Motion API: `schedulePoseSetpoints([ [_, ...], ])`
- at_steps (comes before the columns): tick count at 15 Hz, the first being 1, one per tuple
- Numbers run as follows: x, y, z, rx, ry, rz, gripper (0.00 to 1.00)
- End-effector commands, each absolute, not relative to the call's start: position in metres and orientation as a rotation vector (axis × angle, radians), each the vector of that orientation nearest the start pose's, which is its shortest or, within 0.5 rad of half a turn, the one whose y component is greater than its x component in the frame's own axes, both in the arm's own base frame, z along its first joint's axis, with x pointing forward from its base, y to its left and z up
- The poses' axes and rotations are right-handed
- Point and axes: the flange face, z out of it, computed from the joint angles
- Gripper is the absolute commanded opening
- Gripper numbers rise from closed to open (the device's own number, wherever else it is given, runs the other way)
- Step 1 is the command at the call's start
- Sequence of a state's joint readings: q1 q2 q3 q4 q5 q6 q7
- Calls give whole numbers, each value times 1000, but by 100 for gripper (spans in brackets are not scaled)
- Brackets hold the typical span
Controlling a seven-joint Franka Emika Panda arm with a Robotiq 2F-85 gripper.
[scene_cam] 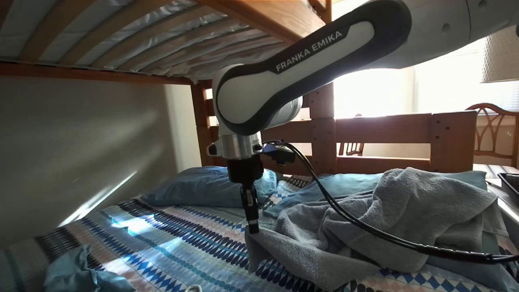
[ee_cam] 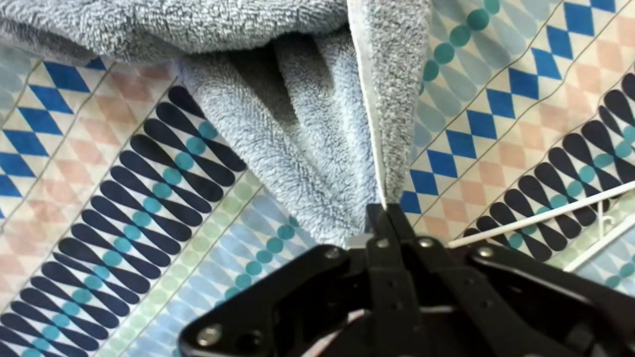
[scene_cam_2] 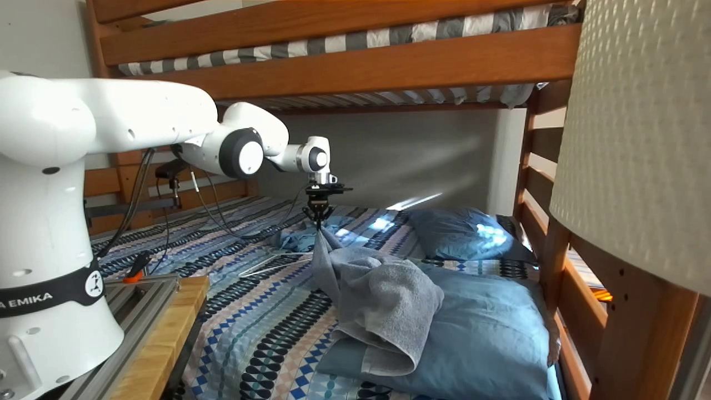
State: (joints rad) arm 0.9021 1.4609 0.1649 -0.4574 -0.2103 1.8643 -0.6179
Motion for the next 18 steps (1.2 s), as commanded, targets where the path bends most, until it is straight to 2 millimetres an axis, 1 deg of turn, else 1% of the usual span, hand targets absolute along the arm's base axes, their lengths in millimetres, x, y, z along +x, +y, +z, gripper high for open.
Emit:
schedulePoseSetpoints([
  [1,445,664,126,2064,2373,-13,1],
  [2,438,669,126,2029,2404,-7,1],
  [4,432,672,125,1989,2434,-15,1],
  [5,432,672,125,1972,2457,-17,1],
  [6,435,668,125,1988,2386,-38,2],
  [9,434,669,124,1965,2406,-41,2],
  [10,435,668,124,1968,2402,-39,1],
  [12,439,665,125,1961,2380,-38,1],
  [13,444,662,126,1962,2364,-40,27],
  [14,453,656,129,1981,2334,-37,28],
  [16,470,645,133,2021,2263,-24,41],
  [18,491,631,139,2086,2151,-9,55],
])
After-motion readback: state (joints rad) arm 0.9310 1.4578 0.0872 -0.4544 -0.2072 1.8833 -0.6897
